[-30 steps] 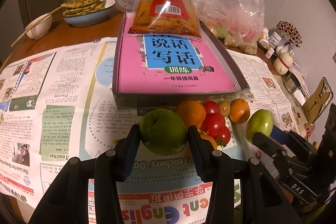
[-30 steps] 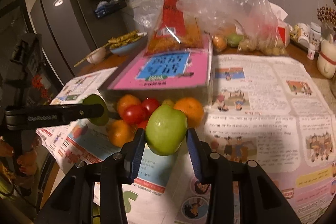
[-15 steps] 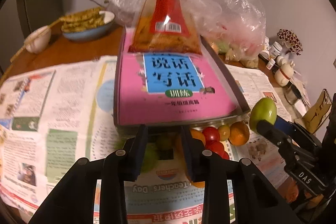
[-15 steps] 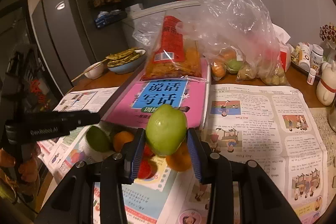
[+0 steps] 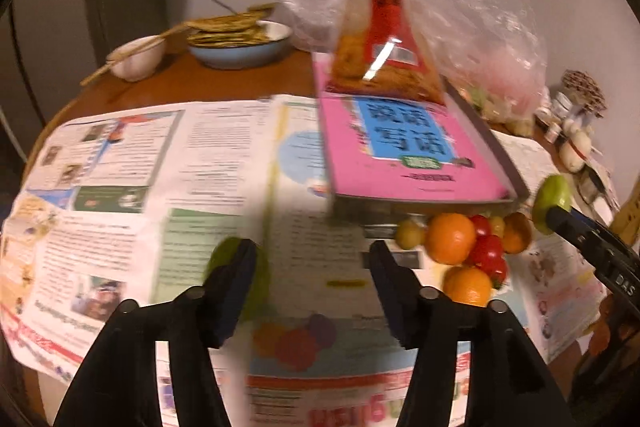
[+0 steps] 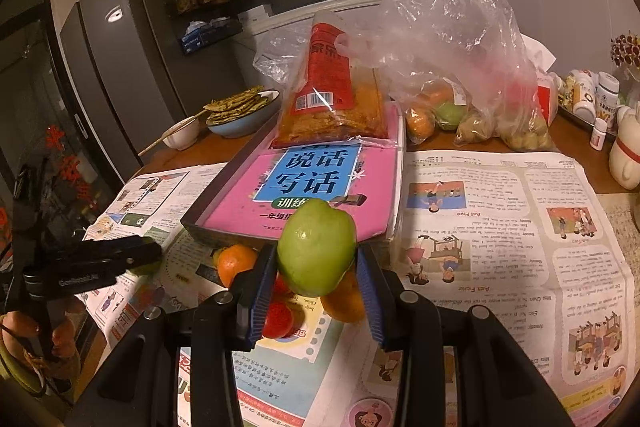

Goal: Organize fruits

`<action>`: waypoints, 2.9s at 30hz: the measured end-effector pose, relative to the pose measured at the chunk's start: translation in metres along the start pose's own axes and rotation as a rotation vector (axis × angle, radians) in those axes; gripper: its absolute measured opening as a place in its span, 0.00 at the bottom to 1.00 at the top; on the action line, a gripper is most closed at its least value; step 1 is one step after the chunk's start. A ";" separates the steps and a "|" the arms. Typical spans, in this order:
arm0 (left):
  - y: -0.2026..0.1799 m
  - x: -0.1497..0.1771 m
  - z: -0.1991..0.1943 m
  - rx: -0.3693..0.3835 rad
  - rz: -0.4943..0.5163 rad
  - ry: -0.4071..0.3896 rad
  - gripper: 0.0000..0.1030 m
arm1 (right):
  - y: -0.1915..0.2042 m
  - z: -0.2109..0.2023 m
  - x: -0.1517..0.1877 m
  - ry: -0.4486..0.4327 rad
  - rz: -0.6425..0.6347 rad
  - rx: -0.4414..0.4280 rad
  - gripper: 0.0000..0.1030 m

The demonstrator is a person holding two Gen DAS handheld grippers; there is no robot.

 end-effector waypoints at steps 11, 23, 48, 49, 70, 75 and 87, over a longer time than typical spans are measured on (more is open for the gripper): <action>0.016 -0.008 0.016 0.007 0.013 -0.026 0.61 | 0.009 0.005 0.002 0.010 -0.008 -0.022 0.40; 0.049 -0.005 0.011 -0.063 -0.027 0.007 0.61 | 0.013 0.007 0.002 0.017 -0.011 -0.032 0.40; 0.027 -0.007 0.020 0.010 -0.009 0.025 0.45 | 0.006 0.016 -0.011 0.027 -0.016 -0.009 0.40; 0.021 -0.014 0.017 0.018 0.005 0.013 0.45 | 0.005 0.016 -0.013 0.024 -0.015 -0.009 0.40; -0.089 -0.073 0.056 0.077 0.114 0.017 0.45 | -0.027 0.049 -0.042 0.061 -0.041 0.064 0.40; -0.098 -0.070 0.071 0.065 0.121 0.038 0.45 | -0.031 0.057 -0.039 0.090 -0.060 0.074 0.40; -0.099 -0.062 0.086 0.021 0.137 0.062 0.45 | -0.029 0.070 -0.031 0.152 -0.116 0.128 0.40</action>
Point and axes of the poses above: each gripper's, at about its wrist camera, not at the fingertips, and z roughly the way its jaws point, y to its left, x to its underside, the point moved 3 cm from there along z, roughly the way its jaws point, and after that the axes turned 11 degrees about -x, right-handed, at the moved point
